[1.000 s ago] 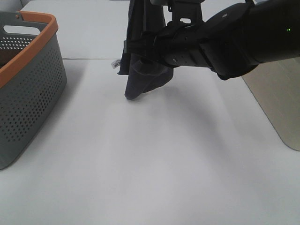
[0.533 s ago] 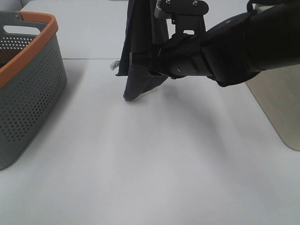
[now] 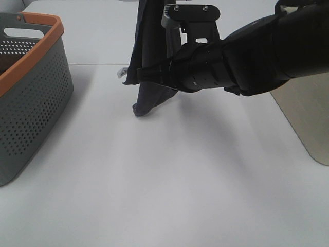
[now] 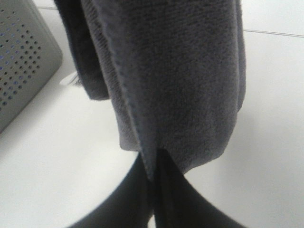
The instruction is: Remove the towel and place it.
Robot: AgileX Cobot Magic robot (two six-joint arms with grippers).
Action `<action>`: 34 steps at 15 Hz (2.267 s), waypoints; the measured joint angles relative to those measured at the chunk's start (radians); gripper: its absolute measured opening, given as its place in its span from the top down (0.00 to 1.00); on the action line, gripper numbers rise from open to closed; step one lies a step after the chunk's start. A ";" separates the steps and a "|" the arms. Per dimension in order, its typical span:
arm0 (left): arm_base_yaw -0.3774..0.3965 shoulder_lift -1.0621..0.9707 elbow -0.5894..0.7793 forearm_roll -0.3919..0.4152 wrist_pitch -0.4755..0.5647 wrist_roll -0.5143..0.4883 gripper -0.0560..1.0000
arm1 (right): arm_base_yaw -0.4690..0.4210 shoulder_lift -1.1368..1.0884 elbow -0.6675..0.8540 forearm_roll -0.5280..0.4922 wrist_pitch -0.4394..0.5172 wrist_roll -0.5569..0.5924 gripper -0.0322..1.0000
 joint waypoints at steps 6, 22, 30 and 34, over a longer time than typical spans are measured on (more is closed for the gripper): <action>0.000 0.008 0.000 -0.001 0.039 0.000 0.95 | 0.000 -0.203 0.149 0.094 0.050 -0.217 0.97; 0.013 0.012 0.000 -0.030 0.210 0.000 0.95 | -0.007 -0.341 0.354 -0.027 0.371 -0.201 0.97; 0.010 0.055 0.002 -0.131 0.225 0.005 0.95 | -0.331 -0.350 0.224 -1.011 0.851 0.790 0.97; 0.011 0.056 0.002 -0.109 0.208 -0.011 0.95 | -0.333 -0.349 0.103 -1.185 0.951 0.939 0.97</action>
